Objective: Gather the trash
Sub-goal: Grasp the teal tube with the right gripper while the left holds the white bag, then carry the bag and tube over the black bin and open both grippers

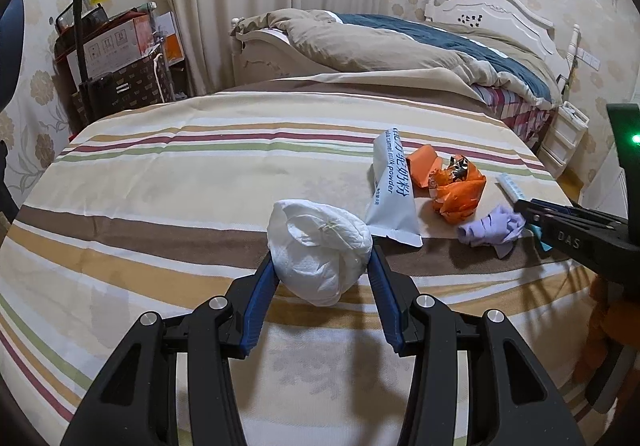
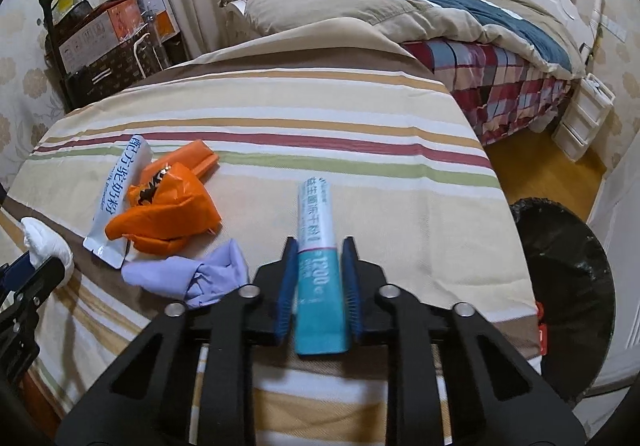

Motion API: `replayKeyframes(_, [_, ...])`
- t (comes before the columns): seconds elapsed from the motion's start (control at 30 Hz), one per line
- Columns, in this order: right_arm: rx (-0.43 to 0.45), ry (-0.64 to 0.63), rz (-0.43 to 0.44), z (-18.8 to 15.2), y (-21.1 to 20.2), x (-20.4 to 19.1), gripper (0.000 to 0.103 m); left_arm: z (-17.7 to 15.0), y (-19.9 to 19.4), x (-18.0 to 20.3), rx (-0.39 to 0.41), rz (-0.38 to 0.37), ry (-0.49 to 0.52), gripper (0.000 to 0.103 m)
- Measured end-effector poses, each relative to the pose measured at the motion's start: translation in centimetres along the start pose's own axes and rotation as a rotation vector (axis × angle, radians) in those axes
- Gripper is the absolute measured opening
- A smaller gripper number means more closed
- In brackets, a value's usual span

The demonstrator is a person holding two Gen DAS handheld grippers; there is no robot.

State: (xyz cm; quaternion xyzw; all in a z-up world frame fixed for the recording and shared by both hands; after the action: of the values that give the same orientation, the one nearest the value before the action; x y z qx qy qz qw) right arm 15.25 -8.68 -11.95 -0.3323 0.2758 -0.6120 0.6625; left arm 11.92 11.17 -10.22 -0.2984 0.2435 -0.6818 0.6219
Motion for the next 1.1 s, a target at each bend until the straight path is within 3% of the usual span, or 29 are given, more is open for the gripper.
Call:
replayKeyframes(0.47, [0.036, 0.084, -0.005, -2.5, -2.7, 3.4, 0.019, -0.5, -0.6, 3.3, 0.011, -0.063, 0.035, 0.047])
replayKeyframes(1.1, [0.110, 0.229, -0.090, -5.5, -7.2, 11.4, 0.019, -0.1, -1.2, 14.4, 0.038, -0.223, 0.183, 0.047])
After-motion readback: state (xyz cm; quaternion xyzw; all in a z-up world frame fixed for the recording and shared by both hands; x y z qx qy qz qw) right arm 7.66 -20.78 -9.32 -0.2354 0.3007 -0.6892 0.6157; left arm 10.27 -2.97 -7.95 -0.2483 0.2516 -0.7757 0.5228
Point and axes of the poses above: each gripper's, at about its wrist camera, not at the fingertips, and y roughly the way its jaws point, x to its right, z to its top, the point moved 8 cm from there along y, roughly the way its jaws point, and after that the axes turned 6 degrees about -z, right-handed, at the moved point
